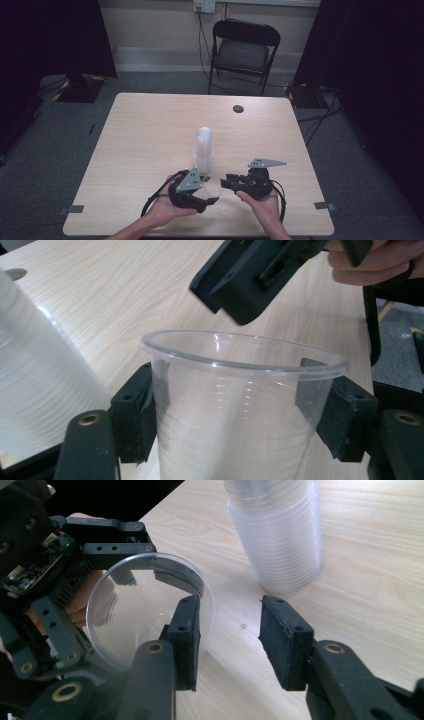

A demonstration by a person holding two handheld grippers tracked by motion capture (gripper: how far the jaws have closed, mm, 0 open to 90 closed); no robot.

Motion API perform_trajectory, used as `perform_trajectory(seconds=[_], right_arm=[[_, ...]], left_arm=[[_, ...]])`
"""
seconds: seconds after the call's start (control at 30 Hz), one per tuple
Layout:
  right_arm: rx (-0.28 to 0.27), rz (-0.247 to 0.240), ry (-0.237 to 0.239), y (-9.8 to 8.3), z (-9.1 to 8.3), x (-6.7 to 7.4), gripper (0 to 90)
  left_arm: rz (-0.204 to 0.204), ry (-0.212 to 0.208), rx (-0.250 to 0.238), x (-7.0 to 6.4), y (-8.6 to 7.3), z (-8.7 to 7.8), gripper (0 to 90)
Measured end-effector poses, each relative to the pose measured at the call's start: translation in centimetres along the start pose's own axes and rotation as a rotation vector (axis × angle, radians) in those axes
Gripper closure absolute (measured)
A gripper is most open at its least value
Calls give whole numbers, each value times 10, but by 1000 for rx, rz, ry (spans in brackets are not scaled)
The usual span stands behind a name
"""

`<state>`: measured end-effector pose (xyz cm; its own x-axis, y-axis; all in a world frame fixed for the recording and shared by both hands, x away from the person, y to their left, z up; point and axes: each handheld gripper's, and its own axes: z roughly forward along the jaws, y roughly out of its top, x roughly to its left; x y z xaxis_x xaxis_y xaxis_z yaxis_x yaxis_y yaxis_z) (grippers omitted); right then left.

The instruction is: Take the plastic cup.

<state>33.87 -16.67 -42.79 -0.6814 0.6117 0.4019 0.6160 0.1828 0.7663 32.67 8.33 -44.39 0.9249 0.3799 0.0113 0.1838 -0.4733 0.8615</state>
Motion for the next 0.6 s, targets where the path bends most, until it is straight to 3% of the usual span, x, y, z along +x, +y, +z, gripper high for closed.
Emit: perform_trajectory(seconds=[0.3, 0.6], right_arm=[[-40, -8, -31, 0, -10, -4, 594], [-42, -37, -85, -2, -18, -10, 589]], left_arm=[[-87, -10, -15, 10, 0, -12, 303], [-161, 44, -57, 23, 0, -28, 303]])
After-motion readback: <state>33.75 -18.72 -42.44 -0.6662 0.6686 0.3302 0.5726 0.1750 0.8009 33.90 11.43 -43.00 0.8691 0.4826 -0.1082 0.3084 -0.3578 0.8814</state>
